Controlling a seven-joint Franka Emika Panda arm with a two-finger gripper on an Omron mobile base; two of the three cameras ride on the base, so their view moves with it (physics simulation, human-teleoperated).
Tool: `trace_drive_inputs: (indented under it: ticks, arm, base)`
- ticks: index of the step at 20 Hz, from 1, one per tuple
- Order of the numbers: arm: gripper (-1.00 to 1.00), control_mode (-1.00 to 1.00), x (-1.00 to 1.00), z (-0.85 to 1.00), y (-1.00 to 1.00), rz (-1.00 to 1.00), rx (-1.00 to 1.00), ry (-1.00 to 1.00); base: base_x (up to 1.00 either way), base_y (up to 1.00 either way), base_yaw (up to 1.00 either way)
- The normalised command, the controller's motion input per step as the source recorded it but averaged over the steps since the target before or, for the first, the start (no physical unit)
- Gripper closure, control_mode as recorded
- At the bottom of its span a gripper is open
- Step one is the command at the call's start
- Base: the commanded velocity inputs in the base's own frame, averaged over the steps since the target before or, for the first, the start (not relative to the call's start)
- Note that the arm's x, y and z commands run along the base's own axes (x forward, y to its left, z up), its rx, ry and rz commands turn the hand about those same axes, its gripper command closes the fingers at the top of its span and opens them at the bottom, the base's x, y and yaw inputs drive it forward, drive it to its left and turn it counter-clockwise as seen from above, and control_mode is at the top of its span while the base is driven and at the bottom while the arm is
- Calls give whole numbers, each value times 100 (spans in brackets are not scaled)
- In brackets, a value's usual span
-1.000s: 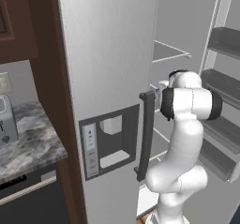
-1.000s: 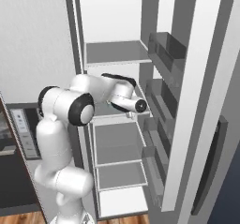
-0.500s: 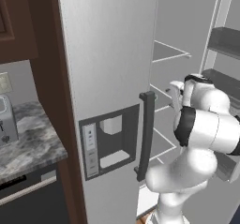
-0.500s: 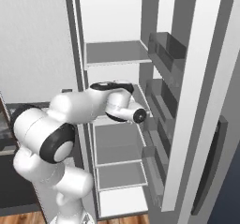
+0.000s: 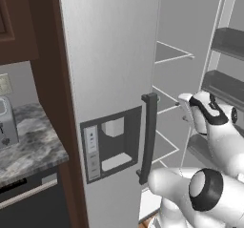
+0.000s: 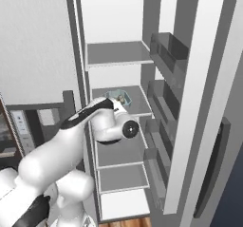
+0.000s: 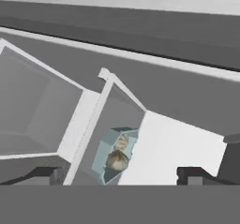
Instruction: Place two dumplings into each of the tupperware containers and then place the containers in the fridge.
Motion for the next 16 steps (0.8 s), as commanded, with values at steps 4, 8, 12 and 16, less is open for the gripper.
trace_drive_inputs:
  ticks: [4,8,12,16]
  arm:
    - [-100,-100,-100,27,7,0,-27,13]
    - [-100,-100,-100,32,0,1,-25,16]
    - [-100,-100,-100,31,1,2,-31,18]
    - [-100,-100,-100,20,28,10,-38,16]
  base:
    - [0,0,0]
    - [0,0,0]
    - [0,0,0]
    - [0,0,0]
